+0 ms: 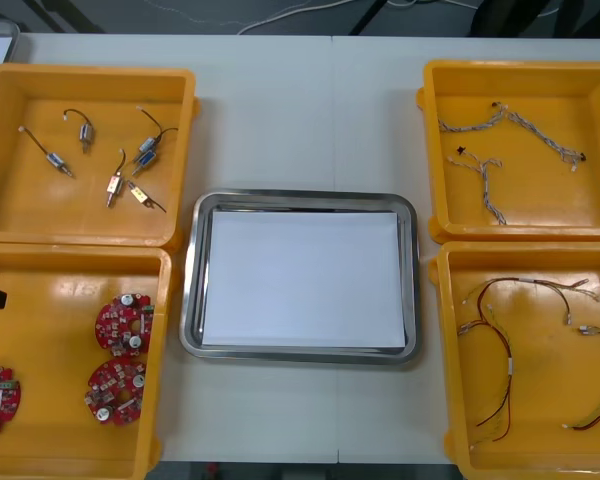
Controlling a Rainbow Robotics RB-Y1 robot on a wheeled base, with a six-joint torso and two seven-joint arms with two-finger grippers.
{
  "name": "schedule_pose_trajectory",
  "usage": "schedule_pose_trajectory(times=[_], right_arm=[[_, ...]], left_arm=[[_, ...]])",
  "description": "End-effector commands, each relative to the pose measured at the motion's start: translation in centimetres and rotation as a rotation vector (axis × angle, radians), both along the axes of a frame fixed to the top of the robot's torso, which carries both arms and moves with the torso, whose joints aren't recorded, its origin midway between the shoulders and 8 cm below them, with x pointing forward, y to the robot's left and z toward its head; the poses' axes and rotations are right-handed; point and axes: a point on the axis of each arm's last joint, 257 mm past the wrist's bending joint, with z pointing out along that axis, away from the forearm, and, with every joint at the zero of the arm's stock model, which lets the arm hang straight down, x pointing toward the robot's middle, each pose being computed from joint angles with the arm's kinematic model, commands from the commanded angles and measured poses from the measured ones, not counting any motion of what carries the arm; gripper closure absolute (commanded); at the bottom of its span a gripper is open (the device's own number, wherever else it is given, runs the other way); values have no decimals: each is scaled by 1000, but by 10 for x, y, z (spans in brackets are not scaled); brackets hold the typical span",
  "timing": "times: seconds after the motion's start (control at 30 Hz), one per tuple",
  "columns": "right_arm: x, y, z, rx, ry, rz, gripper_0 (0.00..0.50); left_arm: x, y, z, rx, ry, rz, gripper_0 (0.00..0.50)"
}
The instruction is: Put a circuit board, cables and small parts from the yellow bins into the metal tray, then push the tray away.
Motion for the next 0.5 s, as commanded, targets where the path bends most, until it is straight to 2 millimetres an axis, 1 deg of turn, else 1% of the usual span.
schedule_pose_trajectory(times=[0.03, 0.17, 0.27, 0.37, 0.5], right_arm=[[-11, -12, -9, 40, -7, -138, 0], [-16, -16, -17, 58, -2, -210, 0], [-25, -20, -27, 74, 9, -275, 0], [-31, -24, -34, 81, 10, -319, 0], [-38, -30, -44, 81, 8, -341, 0]], left_arm=[[-31, 11, -5, 80, 3, -98, 0], [-46, 13, -13, 61, -9, -73, 0], [-57, 17, -22, 45, -23, -69, 0], [-66, 21, -29, 39, -27, -61, 0], [-71, 25, -38, 35, -43, -44, 0]])
